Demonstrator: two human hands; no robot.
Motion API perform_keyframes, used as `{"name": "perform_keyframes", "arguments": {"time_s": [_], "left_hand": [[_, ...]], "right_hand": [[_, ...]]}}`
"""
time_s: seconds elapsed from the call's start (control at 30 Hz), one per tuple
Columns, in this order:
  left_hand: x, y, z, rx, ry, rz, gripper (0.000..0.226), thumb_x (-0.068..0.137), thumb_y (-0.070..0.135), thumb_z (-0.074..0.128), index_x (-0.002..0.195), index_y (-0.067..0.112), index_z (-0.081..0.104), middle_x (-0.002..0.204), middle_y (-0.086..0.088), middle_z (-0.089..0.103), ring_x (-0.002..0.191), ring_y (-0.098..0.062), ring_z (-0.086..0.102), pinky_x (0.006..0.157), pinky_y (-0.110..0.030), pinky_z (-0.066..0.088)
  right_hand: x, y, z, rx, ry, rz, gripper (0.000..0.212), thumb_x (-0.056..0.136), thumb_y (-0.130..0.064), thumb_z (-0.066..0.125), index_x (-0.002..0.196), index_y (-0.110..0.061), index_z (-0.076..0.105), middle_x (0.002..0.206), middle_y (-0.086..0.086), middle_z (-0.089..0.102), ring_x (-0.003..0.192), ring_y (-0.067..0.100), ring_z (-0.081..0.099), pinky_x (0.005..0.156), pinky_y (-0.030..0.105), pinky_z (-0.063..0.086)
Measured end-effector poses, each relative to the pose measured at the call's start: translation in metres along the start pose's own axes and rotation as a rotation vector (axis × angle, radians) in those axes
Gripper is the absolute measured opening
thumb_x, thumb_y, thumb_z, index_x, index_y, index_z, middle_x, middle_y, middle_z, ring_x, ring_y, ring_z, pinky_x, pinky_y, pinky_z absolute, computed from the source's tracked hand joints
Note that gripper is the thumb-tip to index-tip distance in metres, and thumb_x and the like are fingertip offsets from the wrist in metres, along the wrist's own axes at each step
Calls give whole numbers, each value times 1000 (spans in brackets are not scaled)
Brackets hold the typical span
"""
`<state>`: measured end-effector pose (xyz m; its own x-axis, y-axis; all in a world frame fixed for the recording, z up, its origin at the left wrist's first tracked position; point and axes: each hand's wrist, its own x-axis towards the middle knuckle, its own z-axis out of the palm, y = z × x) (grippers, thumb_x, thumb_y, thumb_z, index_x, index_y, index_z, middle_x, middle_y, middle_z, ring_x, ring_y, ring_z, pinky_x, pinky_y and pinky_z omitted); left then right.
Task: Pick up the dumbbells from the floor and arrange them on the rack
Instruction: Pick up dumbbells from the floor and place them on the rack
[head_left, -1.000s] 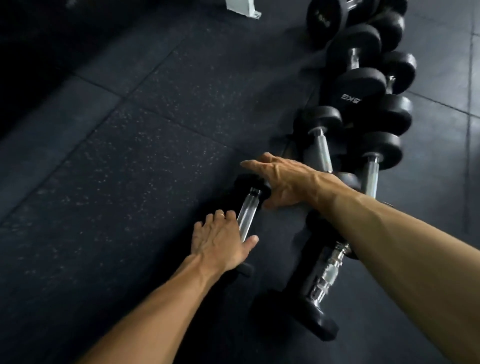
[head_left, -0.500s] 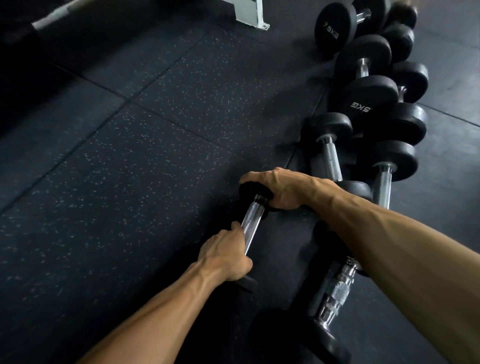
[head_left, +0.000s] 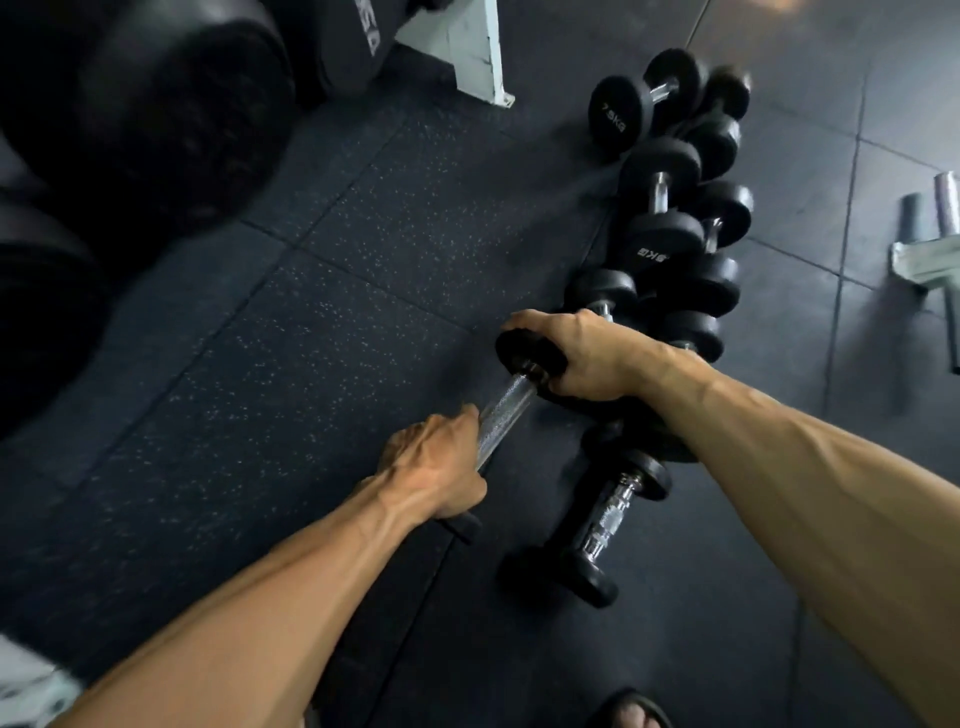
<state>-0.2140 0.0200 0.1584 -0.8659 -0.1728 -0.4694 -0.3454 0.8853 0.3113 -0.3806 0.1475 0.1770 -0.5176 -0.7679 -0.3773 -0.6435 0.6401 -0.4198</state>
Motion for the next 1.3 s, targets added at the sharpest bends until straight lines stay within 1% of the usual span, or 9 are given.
{"name": "perform_keyframes", "arguments": {"time_s": [0.1,0.33,0.53,0.67,0.77,1.03,1.17,1.23,1.3], "left_hand": [[-46,17,-64,6,-6,27,37,78,16,59,111,16,43,90,-4,63,79,-27,61,65,-33,42],[-151,48,-224,69,-31,90,41,78,19,60,115,19,41,83,1,54,72,-22,52,63,-34,43],[-231,46,-356,155,36,205,46,72,17,60,114,20,41,88,-1,62,72,-24,56,61,-32,44],[-282,37,-424,182,64,259,46,71,15,58,113,20,41,83,1,59,66,-21,52,59,-34,45],[-316,29,-460,192,95,291,47,72,14,59,115,19,41,78,2,56,64,-19,51,58,-34,44],[-410,-22,-497,250,171,322,57,72,21,60,125,25,39,85,4,51,84,-26,61,66,-38,49],[-470,-56,-494,325,216,302,56,74,23,61,124,26,38,81,5,52,77,-24,59,59,-33,41],[-502,-72,-497,340,197,277,56,74,21,61,124,26,37,78,6,51,72,-21,55,58,-34,41],[-529,-90,-502,372,191,257,54,73,22,61,123,27,38,77,6,50,73,-22,57,59,-35,43]], "right_hand": [[-38,-46,-63,24,-1,11,57,75,-19,63,125,-39,45,93,-1,68,83,23,66,80,43,54],[-126,-162,-213,18,8,77,56,76,-12,61,124,-37,47,90,1,68,75,21,66,73,43,57],[-184,-266,-312,-6,127,149,72,74,-12,63,135,-41,38,97,1,67,81,20,65,77,40,57],[-212,-331,-358,-43,209,173,75,76,-14,62,138,-45,33,103,4,65,88,25,64,82,43,55],[-229,-374,-379,-58,250,191,74,73,-17,63,133,-49,32,101,3,65,90,27,63,83,45,55],[-271,-485,-375,-63,312,173,72,73,-19,67,133,-41,35,98,6,64,85,25,63,79,45,57],[-298,-545,-350,-68,344,153,70,75,-17,66,135,-39,36,99,7,63,88,28,62,81,43,56],[-309,-577,-340,-68,336,137,72,74,-17,67,137,-35,37,103,7,63,91,29,62,83,42,55],[-317,-608,-331,-77,327,136,71,75,-16,68,137,-32,38,100,5,63,88,28,62,79,40,56]]}}
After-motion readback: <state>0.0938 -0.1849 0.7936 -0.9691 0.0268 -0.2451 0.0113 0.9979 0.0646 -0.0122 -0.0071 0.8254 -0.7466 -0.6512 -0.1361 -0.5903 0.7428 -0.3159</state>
